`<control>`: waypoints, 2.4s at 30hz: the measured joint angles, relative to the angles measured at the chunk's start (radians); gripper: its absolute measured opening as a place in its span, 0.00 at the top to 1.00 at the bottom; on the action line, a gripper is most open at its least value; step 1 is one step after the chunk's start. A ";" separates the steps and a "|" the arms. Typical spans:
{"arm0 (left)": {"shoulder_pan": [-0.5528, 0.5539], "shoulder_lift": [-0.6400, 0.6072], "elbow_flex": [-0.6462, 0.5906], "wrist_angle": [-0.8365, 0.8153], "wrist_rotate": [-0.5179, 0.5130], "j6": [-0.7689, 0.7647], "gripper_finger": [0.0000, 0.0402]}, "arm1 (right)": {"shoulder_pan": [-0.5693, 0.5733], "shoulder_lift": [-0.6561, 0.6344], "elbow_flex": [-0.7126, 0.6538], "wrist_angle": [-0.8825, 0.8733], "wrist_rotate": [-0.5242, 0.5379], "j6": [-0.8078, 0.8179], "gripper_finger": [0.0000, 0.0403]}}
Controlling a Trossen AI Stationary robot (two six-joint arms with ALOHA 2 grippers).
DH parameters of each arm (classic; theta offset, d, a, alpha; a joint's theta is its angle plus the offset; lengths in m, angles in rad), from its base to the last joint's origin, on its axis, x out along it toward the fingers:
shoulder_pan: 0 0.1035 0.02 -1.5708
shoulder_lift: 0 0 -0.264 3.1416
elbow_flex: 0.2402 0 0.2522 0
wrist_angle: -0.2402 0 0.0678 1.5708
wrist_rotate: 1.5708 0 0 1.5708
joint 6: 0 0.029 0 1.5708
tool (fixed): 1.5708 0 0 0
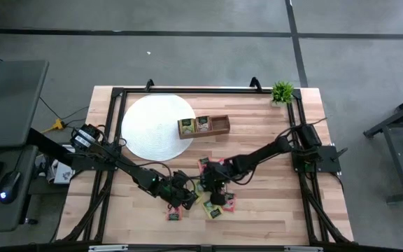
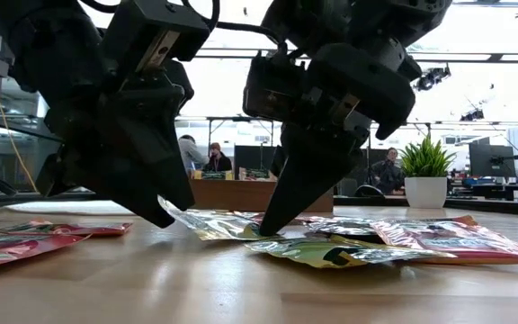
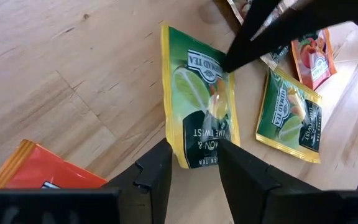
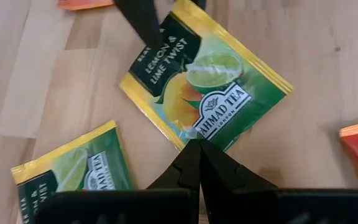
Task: Pick & Place Tea
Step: Put the yellow tea bag into the left compartment of the wooden organizer
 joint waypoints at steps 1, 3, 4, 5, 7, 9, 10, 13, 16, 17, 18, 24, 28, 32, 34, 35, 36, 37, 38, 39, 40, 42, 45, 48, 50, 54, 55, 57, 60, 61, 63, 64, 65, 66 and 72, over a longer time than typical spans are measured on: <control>0.000 0.000 0.000 0.000 0.000 0.000 0.70 | -0.002 0.000 0.000 0.002 0.000 0.000 1.00; 0.000 0.000 0.000 -0.001 0.000 0.000 0.74 | -0.006 0.000 0.000 0.003 -0.001 0.000 1.00; 0.000 0.000 0.000 -0.003 0.000 0.000 0.77 | -0.007 0.000 0.000 0.004 -0.003 0.001 1.00; 0.000 0.000 0.000 -0.005 0.000 -0.001 0.80 | -0.007 0.000 0.000 0.004 -0.004 0.000 1.00; 0.000 0.000 0.000 -0.016 0.000 -0.003 0.89 | -0.007 0.000 0.000 0.005 -0.004 0.000 1.00; 0.000 0.000 0.000 -0.026 0.000 -0.003 0.97 | -0.007 0.000 0.000 0.006 -0.004 0.000 1.00; 0.000 0.000 0.000 -0.030 -0.001 -0.003 0.98 | -0.007 0.000 0.000 0.006 -0.004 0.000 1.00; 0.000 0.000 0.000 -0.041 -0.002 -0.002 0.98 | -0.007 0.000 0.000 0.006 -0.006 0.000 1.00; 0.000 0.000 0.001 -0.062 -0.019 0.000 0.99 | -0.007 0.000 0.000 0.006 -0.015 0.015 1.00; 0.000 0.000 0.001 -0.070 -0.021 0.005 1.00 | -0.007 -0.001 0.000 0.006 -0.018 0.020 1.00; 0.000 0.000 0.001 -0.078 -0.025 0.009 1.00 | -0.007 -0.003 0.000 0.003 -0.020 0.023 1.00; 0.000 -0.052 0.002 -0.122 -0.054 0.097 1.00 | -0.006 -0.043 0.000 -0.025 -0.022 0.025 1.00; 0.000 -0.106 0.001 -0.193 -0.086 0.153 1.00 | -0.008 -0.094 0.000 -0.062 -0.011 0.025 1.00; 0.000 -0.169 0.001 -0.270 -0.097 0.251 1.00 | -0.012 -0.164 0.000 -0.097 -0.010 0.023 1.00; 0.000 -0.200 -0.001 -0.315 -0.106 0.297 1.00 | -0.019 -0.203 0.000 -0.112 -0.009 0.023 1.00; 0.000 -0.213 0.000 -0.318 -0.107 0.317 1.00 | -0.025 -0.222 0.000 -0.111 -0.006 0.023 1.00; 0.000 -0.224 0.001 -0.324 -0.110 0.344 1.00 | -0.031 -0.245 0.000 -0.108 -0.006 0.022 1.00; 0.001 -0.233 0.001 -0.332 -0.114 0.375 1.00 | -0.038 -0.268 0.000 -0.108 -0.007 0.019 1.00; 0.005 -0.238 0.001 -0.334 -0.114 0.411 1.00 | -0.045 -0.287 0.000 -0.101 -0.007 0.014 1.00; 0.008 -0.243 0.000 -0.328 -0.109 0.444 1.00 | -0.052 -0.308 0.001 -0.097 -0.009 0.001 1.00; 0.013 -0.247 0.000 -0.327 -0.101 0.472 1.00 | -0.060 -0.326 0.001 -0.097 -0.010 -0.015 1.00; 0.025 -0.256 0.000 -0.326 -0.082 0.517 1.00 | -0.075 -0.356 0.001 -0.096 -0.011 -0.046 0.98; 0.050 -0.262 0.002 -0.317 -0.059 0.580 1.00 | -0.100 -0.378 0.001 -0.085 -0.056 -0.101 0.94; 0.075 -0.262 0.028 -0.324 -0.052 0.643 1.00 | -0.115 -0.377 0.001 -0.088 -0.090 -0.160 0.86; 0.094 -0.262 0.056 -0.330 -0.050 0.688 1.00 | -0.120 -0.376 0.001 -0.092 -0.089 -0.173 0.79; 0.131 -0.262 0.098 -0.359 -0.028 0.765 1.00 | -0.127 -0.376 0.001 -0.088 -0.090 -0.164 0.64; 0.139 -0.262 0.109 -0.365 -0.026 0.780 1.00 | -0.130 -0.376 0.001 -0.088 -0.090 -0.164 0.60; 0.155 -0.262 0.122 -0.369 -0.026 0.809 1.00 | -0.130 -0.376 0.001 -0.092 -0.079 -0.162 0.54; 0.173 -0.262 0.136 -0.374 -0.024 0.844 1.00 | -0.130 -0.376 0.001 -0.110 -0.030 -0.161 0.47; 0.178 -0.262 0.143 -0.369 -0.025 0.852 1.00 | -0.130 -0.377 0.001 -0.115 -0.025 -0.161 0.45; 0.184 -0.262 0.154 -0.371 -0.022 0.874 1.00 | -0.136 -0.376 0.001 -0.129 -0.025 -0.159 0.45; 0.185 -0.262 0.159 -0.372 -0.022 0.885 1.00 | -0.137 -0.376 0.001 -0.139 -0.024 -0.159 0.45; 0.185 -0.262 0.166 -0.372 -0.023 0.894 1.00 | -0.137 -0.376 0.001 -0.152 -0.024 -0.158 0.45; 0.186 -0.262 0.173 -0.371 -0.026 0.904 1.00 | -0.137 -0.376 0.001 -0.162 -0.022 -0.157 0.46; 0.206 -0.262 0.195 -0.374 -0.026 0.947 1.00 | -0.137 -0.376 0.001 -0.212 -0.001 -0.138 0.55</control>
